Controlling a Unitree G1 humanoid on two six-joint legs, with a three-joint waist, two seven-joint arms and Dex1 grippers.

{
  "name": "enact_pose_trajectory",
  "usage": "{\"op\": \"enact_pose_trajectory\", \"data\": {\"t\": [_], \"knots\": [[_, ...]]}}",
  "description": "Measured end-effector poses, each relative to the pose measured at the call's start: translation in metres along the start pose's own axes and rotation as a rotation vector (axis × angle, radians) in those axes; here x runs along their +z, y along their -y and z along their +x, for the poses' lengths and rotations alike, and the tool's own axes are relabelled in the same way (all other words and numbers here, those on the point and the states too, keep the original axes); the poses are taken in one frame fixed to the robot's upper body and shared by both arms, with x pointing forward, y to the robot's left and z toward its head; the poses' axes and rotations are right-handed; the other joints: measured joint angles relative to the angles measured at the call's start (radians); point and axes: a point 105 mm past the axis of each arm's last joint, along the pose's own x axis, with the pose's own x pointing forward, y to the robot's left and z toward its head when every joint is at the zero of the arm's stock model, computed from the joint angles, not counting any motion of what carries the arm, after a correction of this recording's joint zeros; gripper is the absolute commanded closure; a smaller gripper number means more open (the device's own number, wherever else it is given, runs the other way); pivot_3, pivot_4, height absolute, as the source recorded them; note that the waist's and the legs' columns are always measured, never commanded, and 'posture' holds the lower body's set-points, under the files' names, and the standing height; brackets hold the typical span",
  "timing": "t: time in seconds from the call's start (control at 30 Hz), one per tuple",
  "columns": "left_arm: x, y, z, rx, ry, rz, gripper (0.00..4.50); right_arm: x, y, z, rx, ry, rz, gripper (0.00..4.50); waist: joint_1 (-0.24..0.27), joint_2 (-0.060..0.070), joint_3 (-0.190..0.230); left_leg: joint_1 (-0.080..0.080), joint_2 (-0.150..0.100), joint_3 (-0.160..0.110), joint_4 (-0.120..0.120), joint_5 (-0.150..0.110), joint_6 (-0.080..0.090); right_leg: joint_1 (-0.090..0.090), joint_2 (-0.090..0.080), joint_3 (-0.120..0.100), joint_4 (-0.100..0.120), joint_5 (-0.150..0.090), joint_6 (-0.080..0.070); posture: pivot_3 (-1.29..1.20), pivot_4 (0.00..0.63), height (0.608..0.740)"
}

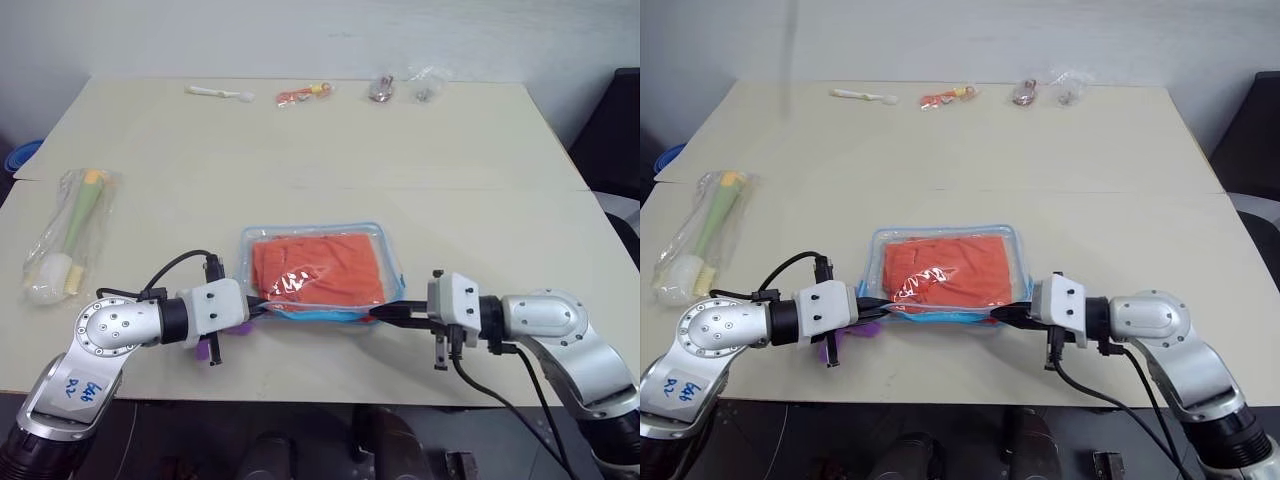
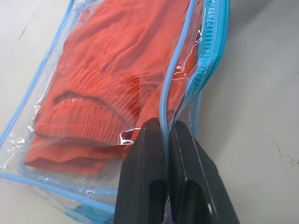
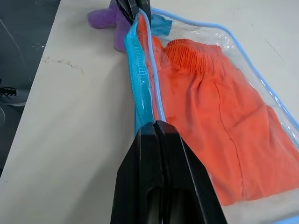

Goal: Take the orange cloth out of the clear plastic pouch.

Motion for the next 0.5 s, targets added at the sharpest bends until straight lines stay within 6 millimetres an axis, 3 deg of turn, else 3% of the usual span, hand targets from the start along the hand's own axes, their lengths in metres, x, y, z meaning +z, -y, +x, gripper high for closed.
{"op": "enact_pose_trajectory", "data": {"t": [0.33, 0.5], "knots": [[-0.0072, 0.0029, -0.0023, -0.009, -0.051, 0.089, 4.50, -0.0008, -0.0007, 0.0002, 0.008, -0.004, 0.014, 4.47, 0.000, 0.000, 0.000, 0.000, 0.000, 0.000, 0.000, 0.000, 0.000, 0.000, 0.000, 0.000, 0.000, 0.000, 0.000, 0.00, 0.150, 0.740], [-0.0097, 0.0032, -0.0004, -0.003, -0.026, 0.019, 3.11, 0.0013, 0.0015, 0.0004, 0.006, -0.003, 0.004, 4.50, 0.000, 0.000, 0.000, 0.000, 0.000, 0.000, 0.000, 0.000, 0.000, 0.000, 0.000, 0.000, 0.000, 0.000, 0.000, 0.00, 0.150, 0.740]]}}
